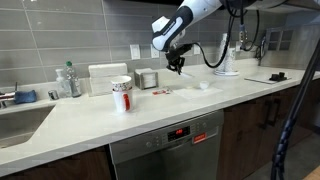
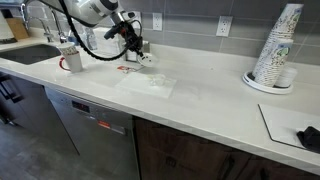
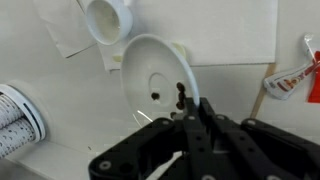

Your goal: Pour the contents of the white plate into the white mug

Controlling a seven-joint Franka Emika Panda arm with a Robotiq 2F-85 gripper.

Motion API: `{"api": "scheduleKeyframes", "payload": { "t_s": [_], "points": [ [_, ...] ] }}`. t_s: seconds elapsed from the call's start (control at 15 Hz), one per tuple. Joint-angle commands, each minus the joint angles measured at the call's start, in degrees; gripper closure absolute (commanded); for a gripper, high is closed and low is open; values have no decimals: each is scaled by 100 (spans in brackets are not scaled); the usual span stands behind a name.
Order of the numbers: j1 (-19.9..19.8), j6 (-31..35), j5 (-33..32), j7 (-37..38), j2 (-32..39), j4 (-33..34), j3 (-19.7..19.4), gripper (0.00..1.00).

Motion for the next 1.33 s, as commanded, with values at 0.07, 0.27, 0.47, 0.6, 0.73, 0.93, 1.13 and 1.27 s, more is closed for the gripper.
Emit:
{"api": "scheduleKeyframes", "payload": {
  "t_s": [0.07,0.27,0.47,0.6,0.73,0.93,1.13,1.27],
  "points": [
    [-124,746,323,146,-1000,-1573,65,98],
    [-167,1143,374,279,-1461,-2279,32,98],
    [-279,1583,428,354,-1940,-2947,11,98],
    [-349,1744,439,354,-2159,-3218,-1,98],
    [-437,1883,440,266,-2358,-3429,8,98],
    [-523,1829,467,174,-2511,-3486,35,98],
    [-544,1639,465,90,-2487,-3311,67,98],
    [-537,1582,453,32,-2427,-3210,85,98]
  ]
}}
